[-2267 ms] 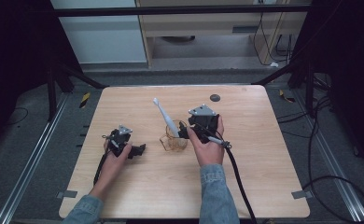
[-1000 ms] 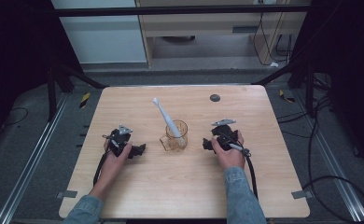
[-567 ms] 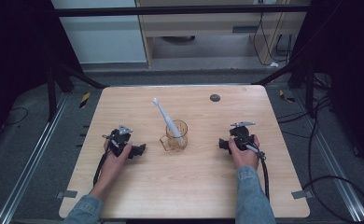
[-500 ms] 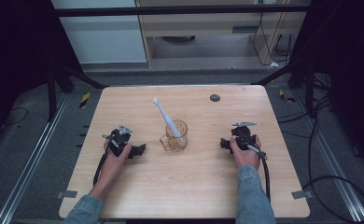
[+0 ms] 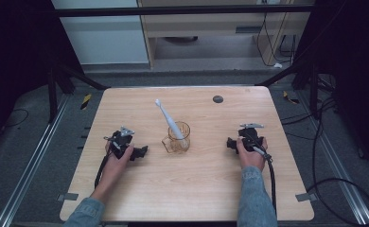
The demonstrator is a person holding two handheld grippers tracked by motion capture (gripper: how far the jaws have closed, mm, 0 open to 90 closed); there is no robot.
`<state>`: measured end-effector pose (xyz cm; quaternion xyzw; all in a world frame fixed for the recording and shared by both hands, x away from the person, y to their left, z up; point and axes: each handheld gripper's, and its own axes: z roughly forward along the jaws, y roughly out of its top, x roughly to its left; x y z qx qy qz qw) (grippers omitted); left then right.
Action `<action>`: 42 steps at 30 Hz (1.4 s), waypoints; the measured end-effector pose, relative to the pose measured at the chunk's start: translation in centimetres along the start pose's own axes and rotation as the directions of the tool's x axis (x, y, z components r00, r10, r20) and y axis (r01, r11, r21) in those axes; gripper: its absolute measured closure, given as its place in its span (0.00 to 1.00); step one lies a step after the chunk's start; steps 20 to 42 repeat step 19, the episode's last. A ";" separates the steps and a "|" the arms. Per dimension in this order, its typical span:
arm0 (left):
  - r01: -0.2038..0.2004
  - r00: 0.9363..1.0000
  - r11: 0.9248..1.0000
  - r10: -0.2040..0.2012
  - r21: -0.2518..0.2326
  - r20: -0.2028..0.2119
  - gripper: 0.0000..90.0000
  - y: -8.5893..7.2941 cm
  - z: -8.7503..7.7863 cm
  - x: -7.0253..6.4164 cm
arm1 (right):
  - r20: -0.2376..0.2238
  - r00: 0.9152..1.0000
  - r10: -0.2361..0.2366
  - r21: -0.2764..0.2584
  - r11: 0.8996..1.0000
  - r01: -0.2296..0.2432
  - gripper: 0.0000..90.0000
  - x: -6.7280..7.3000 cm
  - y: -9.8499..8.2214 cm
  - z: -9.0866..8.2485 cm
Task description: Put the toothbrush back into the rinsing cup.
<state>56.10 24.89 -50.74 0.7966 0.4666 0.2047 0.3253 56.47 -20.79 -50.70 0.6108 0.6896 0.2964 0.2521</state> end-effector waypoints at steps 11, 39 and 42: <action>-0.001 1.000 1.000 0.001 0.000 0.000 0.00 0.0 0.0 0.0 | 0.012 1.000 -0.009 -0.021 1.000 0.010 0.05 0.2 -0.2 0.3; -0.001 1.000 1.000 0.001 0.000 0.003 0.00 0.0 0.0 0.0 | 0.047 0.998 0.033 -0.009 0.999 -0.032 0.00 0.2 -0.2 0.4; -0.001 1.000 1.000 0.001 0.000 0.003 0.00 0.0 0.0 0.0 | 0.047 0.998 0.033 -0.009 0.999 -0.032 0.00 0.2 -0.2 0.4</action>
